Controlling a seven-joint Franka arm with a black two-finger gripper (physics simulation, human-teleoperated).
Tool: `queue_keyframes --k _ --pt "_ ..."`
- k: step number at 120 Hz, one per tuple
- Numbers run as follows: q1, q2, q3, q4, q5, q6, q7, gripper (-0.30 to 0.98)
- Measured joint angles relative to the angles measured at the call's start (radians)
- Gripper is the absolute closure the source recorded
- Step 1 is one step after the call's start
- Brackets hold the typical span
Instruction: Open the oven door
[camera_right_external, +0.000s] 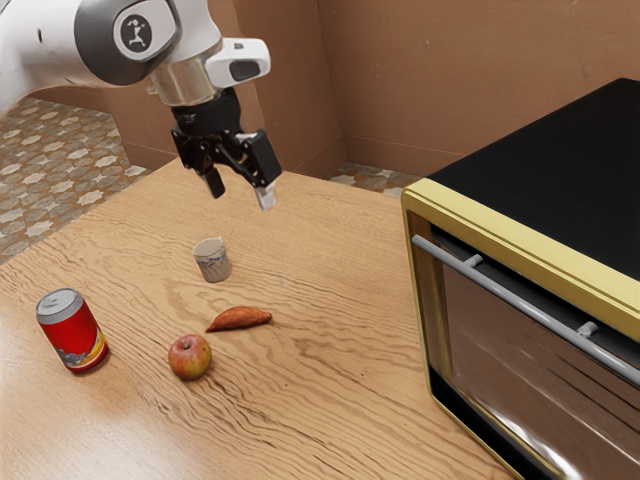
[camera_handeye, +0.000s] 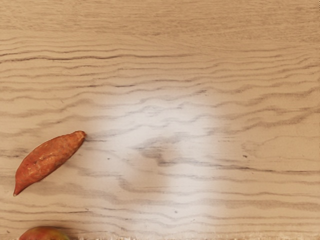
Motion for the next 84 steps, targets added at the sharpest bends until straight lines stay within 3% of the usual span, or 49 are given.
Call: queue_keyframes --k 22,32,41,47,50,54,60,66,75,84 --pt "0.004 -0.002 0.005 0.001 -0.014 -0.015 0.025 0.00" --pt "0.036 -0.106 -0.008 0.126 -0.048 -0.028 0.125 0.00" --pt "0.186 -0.205 -0.185 0.150 -0.023 -0.086 0.275 0.00" --pt "0.286 -0.238 -0.359 0.153 0.006 -0.121 0.366 0.00" --pt "0.257 -0.258 -0.435 0.134 0.017 -0.131 0.410 0.00" --pt "0.140 -0.346 -0.497 0.007 0.012 -0.112 0.476 0.00" --pt "0.002 -0.506 -0.489 -0.206 -0.064 -0.052 0.581 0.01" --pt "-0.035 -0.575 -0.537 -0.305 -0.091 -0.004 0.669 0.00" --pt "-0.056 -0.593 -0.628 -0.373 -0.088 0.065 0.779 0.00" --pt "-0.062 -0.593 -0.658 -0.387 -0.112 0.112 0.878 0.00"
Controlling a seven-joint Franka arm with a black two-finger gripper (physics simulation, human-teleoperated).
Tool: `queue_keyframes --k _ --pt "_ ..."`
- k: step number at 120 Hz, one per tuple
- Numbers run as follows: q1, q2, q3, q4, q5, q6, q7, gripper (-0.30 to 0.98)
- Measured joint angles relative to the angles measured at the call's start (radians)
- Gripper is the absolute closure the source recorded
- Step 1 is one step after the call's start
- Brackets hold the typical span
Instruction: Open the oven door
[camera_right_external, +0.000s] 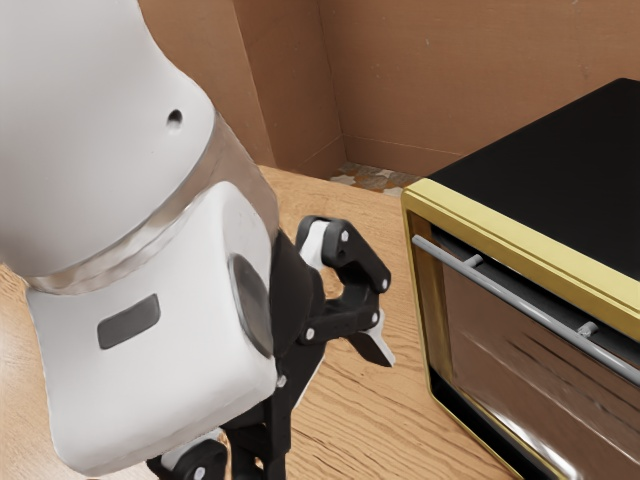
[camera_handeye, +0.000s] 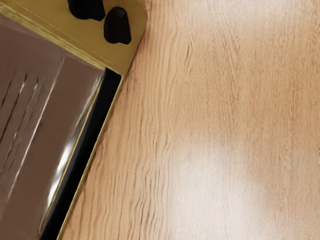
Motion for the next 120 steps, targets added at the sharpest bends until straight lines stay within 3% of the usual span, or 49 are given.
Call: queue_keyframes --k 49,79,120 --pt "0.006 0.128 0.039 -0.029 -0.068 0.165 0.405 0.00" --pt "0.030 0.274 0.046 0.015 -0.038 0.236 0.482 0.00" --pt "0.031 0.321 0.088 0.029 -0.023 0.276 0.540 0.00"
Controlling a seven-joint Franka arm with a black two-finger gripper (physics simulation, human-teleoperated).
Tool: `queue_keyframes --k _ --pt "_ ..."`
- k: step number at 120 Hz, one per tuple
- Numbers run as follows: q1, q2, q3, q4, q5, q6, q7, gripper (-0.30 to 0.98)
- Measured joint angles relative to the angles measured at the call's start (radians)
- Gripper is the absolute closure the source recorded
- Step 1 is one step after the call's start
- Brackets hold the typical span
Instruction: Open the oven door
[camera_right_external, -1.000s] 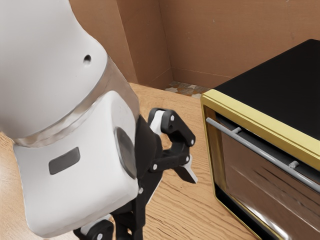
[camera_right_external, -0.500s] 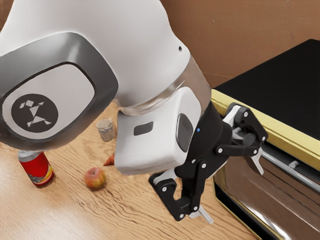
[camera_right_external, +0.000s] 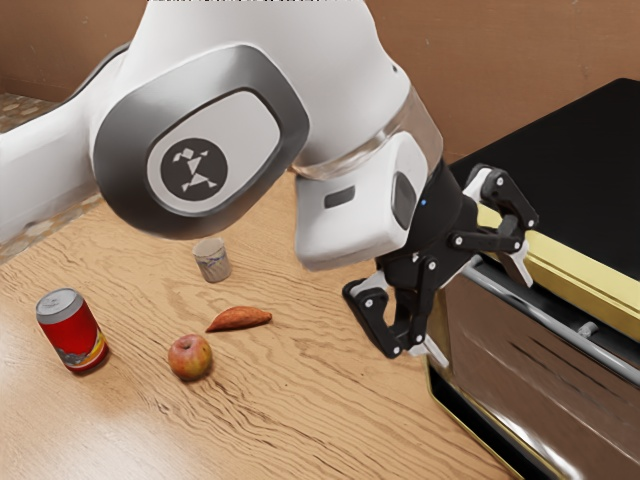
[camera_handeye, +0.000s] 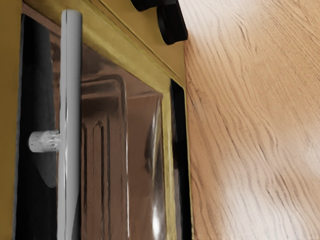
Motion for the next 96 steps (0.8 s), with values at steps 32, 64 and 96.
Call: queue_keyframes --k 32,64,96 --pt "-0.002 0.038 0.002 -0.007 0.007 0.013 0.028 0.00" --pt "-0.063 -0.382 -0.015 -0.368 -0.004 0.018 0.042 0.06" --pt "0.439 0.055 0.103 0.295 0.208 -0.273 -0.404 0.01"
